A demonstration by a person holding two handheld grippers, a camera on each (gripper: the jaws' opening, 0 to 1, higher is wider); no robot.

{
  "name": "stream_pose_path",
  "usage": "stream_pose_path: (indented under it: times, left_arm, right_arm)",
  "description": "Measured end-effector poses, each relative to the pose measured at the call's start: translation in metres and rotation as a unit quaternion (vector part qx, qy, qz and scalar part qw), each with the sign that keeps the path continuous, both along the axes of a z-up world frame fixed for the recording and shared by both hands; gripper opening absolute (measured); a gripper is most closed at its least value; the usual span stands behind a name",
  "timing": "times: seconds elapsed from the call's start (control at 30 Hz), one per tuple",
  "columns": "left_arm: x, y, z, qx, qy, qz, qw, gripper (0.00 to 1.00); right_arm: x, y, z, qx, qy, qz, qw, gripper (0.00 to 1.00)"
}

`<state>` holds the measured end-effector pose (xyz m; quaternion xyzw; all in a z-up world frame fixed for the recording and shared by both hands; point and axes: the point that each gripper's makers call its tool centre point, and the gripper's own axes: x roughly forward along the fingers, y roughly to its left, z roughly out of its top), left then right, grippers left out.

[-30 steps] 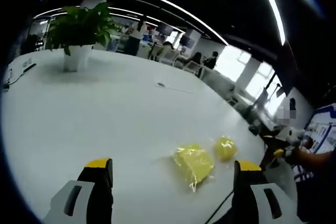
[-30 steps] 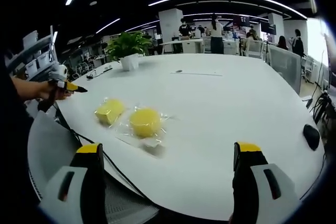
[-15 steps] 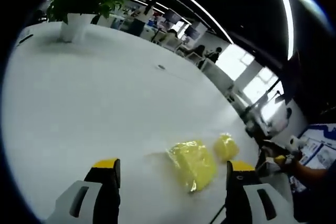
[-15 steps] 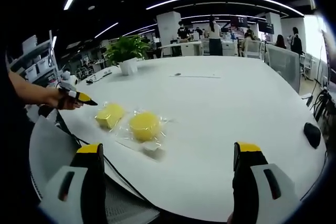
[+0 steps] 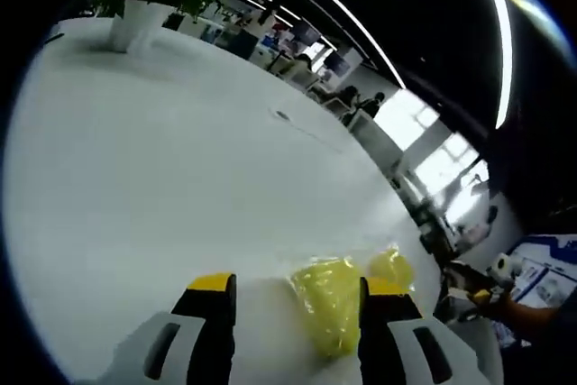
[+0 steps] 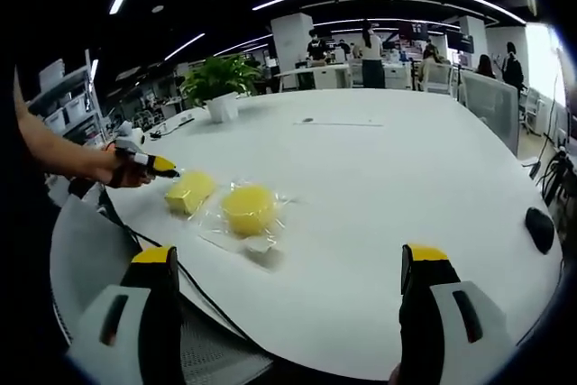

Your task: Compare the silicone blocks by pressing each to a similar depth, holding the contact briefly, and releasing to observe deformation and rebound differences across the visible hardness samples.

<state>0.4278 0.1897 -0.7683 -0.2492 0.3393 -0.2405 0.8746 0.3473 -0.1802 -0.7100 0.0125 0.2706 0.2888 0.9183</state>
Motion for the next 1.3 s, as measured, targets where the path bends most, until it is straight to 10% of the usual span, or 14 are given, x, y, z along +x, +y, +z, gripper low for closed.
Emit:
stream_pose_path:
  times: [0.53, 0.93, 1.3]
  left_arm:
    - [0.007, -0.016, -0.011, -0.067, 0.053, 0.028, 0.9960, 0.02]
    - [0.008, -0.016, -0.012, -0.039, 0.047, 0.022, 0.9979, 0.00]
    - [0.013, -0.026, 0.014, -0.086, 0.046, 0.030, 0.9948, 0.00]
  right_arm:
    - [-0.005, 0.004, -0.005, 0.010, 0.009, -0.001, 0.9999, 0.96]
    - [-0.004, 0.009, -0.003, 0.016, 0.007, -0.001, 0.9998, 0.96]
    - [-0.007, 0.012, -0.002, 0.013, 0.007, 0.010, 0.9998, 0.96]
